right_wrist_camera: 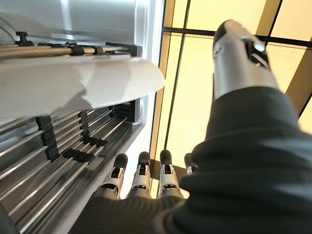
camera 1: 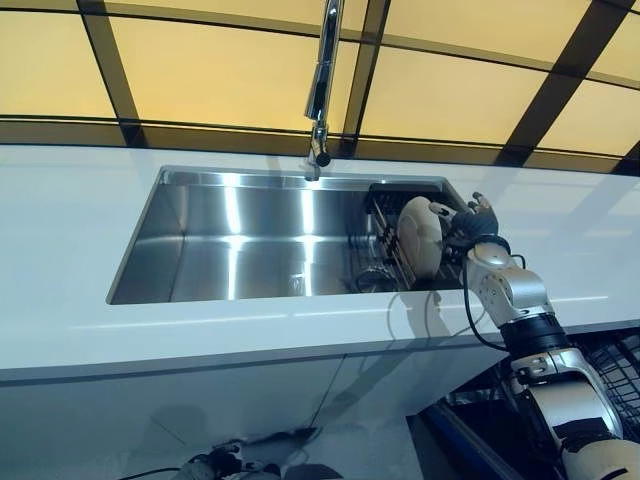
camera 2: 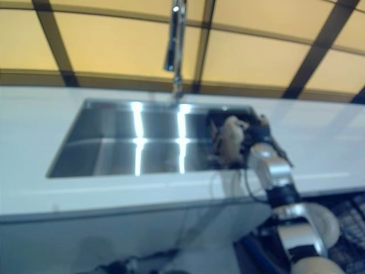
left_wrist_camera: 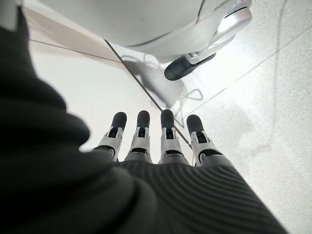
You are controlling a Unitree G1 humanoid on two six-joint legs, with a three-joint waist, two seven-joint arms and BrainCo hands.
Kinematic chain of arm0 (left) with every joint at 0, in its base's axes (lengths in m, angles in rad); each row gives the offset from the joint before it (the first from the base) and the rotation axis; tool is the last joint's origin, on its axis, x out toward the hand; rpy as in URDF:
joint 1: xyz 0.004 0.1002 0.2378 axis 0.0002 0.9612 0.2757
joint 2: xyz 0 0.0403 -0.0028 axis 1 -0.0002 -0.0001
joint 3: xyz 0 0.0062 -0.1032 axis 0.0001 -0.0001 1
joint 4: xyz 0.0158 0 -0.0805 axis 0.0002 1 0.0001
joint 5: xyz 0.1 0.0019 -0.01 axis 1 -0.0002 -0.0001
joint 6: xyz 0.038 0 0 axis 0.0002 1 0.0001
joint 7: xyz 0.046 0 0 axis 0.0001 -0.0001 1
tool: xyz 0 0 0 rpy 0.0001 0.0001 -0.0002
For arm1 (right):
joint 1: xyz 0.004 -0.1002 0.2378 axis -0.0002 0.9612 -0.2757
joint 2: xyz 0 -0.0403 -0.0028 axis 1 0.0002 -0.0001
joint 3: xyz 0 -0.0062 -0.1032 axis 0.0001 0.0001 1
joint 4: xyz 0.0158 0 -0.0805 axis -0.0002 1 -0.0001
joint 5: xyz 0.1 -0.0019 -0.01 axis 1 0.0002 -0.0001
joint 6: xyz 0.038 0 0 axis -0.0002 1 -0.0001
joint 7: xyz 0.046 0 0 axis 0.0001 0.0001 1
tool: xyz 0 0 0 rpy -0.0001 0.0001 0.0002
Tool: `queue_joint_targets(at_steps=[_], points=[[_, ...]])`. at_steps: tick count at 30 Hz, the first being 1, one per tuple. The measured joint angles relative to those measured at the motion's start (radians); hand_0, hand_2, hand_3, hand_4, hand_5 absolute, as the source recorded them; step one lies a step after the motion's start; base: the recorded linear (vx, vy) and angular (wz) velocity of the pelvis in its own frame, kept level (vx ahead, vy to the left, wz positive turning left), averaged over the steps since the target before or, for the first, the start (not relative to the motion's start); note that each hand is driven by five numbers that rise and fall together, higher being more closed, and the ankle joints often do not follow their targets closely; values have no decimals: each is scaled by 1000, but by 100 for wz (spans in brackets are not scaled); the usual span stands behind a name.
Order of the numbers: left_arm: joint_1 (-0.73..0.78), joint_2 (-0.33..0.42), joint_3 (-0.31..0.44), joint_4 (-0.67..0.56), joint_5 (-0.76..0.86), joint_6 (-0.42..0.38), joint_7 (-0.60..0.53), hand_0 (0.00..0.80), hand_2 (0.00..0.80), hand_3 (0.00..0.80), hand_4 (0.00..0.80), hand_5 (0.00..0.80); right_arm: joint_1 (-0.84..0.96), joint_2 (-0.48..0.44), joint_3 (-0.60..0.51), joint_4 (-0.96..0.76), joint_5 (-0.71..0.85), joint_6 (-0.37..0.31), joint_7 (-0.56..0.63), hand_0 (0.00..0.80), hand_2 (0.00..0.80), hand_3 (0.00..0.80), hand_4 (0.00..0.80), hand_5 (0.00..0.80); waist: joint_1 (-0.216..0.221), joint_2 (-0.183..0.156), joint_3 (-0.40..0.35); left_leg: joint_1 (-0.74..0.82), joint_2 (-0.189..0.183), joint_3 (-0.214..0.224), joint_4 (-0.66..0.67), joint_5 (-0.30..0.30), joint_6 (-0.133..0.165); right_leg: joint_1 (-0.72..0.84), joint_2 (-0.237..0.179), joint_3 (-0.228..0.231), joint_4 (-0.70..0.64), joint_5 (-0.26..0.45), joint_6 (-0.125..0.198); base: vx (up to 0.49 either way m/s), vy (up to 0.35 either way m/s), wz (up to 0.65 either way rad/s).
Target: Take plates into dishwasher
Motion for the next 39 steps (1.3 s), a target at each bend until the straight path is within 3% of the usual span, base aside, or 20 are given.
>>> queue_joint_targets(at_steps=[13, 29, 39], points=[[0, 1, 0, 0, 0, 0, -1, 0, 0, 0, 0, 0, 0, 0, 0, 21, -1, 54, 43, 0, 0, 0, 0, 0, 0, -1, -1, -2, -1, 0, 0, 0, 2, -13, -4, 4, 16, 7, 10, 0, 0, 0], [0, 9, 0, -1, 0, 0, -10, 0, 0, 0, 0, 0, 0, -39, 16, 84, -24, 149, 207, 0, 0, 0, 0, 0, 1, -1, -1, -2, -1, -2, -3, -1, 3, -15, -6, 7, 31, 9, 13, 0, 0, 1], [0, 11, 0, -2, 0, 1, -14, 0, 0, 0, 0, 0, -7, -44, 18, 106, -32, 169, 229, 0, 0, 0, 0, 0, 2, -1, 0, -1, -3, -2, -3, -6, 8, -17, -5, 28, 33, 35, 20, 0, 0, 0]])
